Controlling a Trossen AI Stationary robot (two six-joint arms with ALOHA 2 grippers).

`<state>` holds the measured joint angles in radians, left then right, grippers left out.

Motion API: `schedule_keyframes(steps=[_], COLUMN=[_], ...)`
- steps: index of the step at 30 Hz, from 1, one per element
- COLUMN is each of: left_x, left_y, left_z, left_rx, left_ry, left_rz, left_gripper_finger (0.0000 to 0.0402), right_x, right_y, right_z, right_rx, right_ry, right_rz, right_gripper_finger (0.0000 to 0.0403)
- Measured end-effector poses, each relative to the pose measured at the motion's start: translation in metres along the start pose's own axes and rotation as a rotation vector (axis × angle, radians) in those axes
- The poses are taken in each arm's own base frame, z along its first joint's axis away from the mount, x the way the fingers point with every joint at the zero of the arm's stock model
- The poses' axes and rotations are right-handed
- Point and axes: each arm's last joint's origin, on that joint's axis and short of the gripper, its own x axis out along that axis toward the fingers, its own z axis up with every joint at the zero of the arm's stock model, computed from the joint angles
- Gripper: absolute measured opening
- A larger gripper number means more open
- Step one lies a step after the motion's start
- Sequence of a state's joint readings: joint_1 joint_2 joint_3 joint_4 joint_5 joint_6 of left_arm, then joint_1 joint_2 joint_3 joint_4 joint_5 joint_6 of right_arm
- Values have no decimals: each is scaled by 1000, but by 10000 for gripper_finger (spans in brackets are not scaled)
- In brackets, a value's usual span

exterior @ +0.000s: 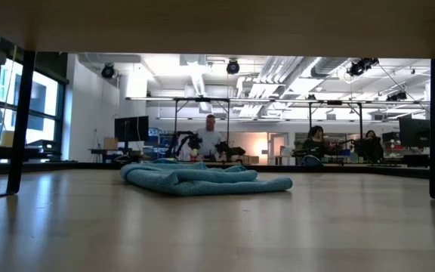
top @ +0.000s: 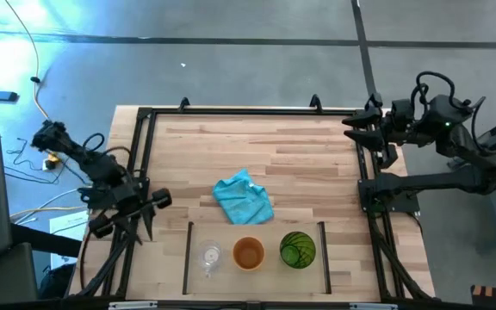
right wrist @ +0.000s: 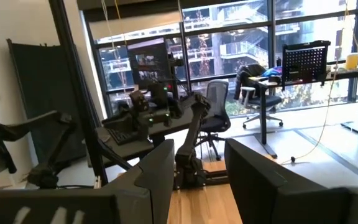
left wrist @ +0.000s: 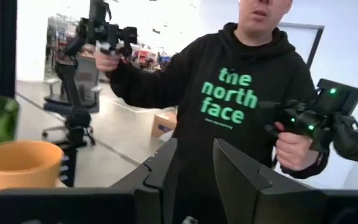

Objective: Stack small to large cups/mugs on shelf
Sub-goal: Return to Home Position

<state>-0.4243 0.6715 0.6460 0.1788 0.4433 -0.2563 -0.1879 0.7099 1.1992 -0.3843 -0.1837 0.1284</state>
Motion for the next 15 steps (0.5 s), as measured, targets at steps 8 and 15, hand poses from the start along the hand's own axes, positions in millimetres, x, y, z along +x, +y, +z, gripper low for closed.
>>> schedule_keyframes(steps=[8,15], left_x=[-8,-11], left_y=[29,56], left_z=[3,4], left_rx=[56,103], left_ry=[17,31], left_rz=[51,84], left_gripper_finger=[92,92], right_x=[-6,-8], right_y=[1,1], right_z=[-3,-6], right_rx=[9,10], right_ry=[37,62], right_rz=[4,1], right_gripper_finger=[135,135])
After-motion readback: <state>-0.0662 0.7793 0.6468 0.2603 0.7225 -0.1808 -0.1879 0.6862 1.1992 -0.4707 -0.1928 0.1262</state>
